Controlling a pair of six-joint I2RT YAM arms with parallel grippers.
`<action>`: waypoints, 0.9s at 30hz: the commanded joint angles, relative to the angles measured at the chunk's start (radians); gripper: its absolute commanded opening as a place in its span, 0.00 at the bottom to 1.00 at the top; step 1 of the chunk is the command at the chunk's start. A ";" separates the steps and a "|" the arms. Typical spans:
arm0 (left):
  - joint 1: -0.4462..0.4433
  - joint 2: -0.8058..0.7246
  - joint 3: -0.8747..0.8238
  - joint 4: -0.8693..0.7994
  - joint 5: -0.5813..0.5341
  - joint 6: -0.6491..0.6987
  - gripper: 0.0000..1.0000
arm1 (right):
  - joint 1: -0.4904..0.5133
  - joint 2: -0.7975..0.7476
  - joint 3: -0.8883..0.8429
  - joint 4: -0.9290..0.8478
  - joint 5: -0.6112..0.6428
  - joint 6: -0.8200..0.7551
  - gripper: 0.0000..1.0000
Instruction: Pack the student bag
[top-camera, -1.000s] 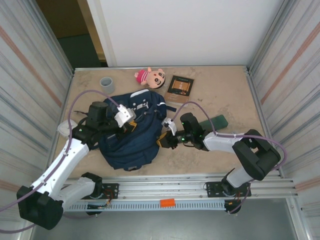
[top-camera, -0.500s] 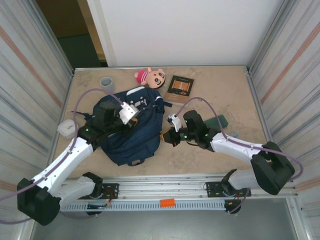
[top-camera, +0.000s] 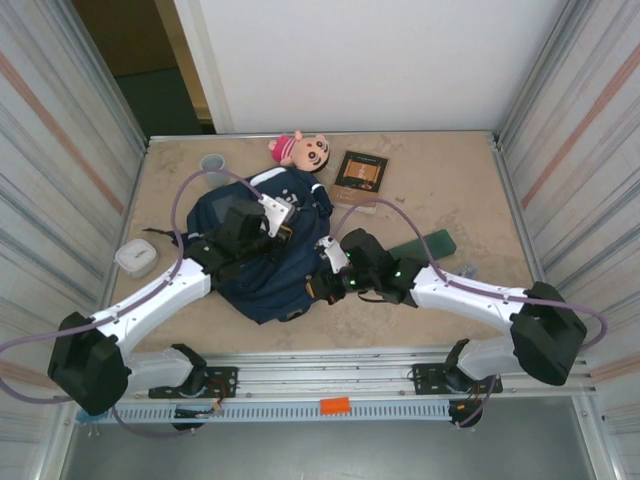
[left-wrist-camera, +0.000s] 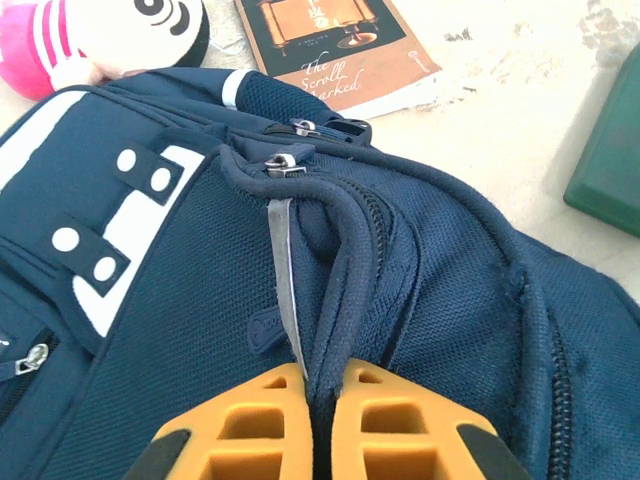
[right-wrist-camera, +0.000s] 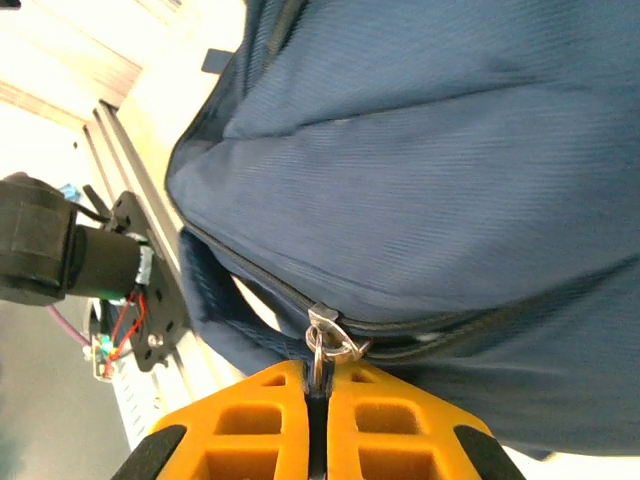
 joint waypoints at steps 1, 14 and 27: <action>-0.006 0.012 0.050 0.144 -0.021 -0.086 0.00 | 0.040 0.042 0.035 0.111 -0.020 0.130 0.05; -0.005 -0.072 -0.012 0.182 0.252 0.080 0.00 | -0.114 -0.028 -0.062 0.136 0.095 0.402 0.62; 0.037 -0.075 0.006 0.103 0.427 0.250 0.00 | -0.194 -0.071 -0.108 0.322 0.049 0.526 0.17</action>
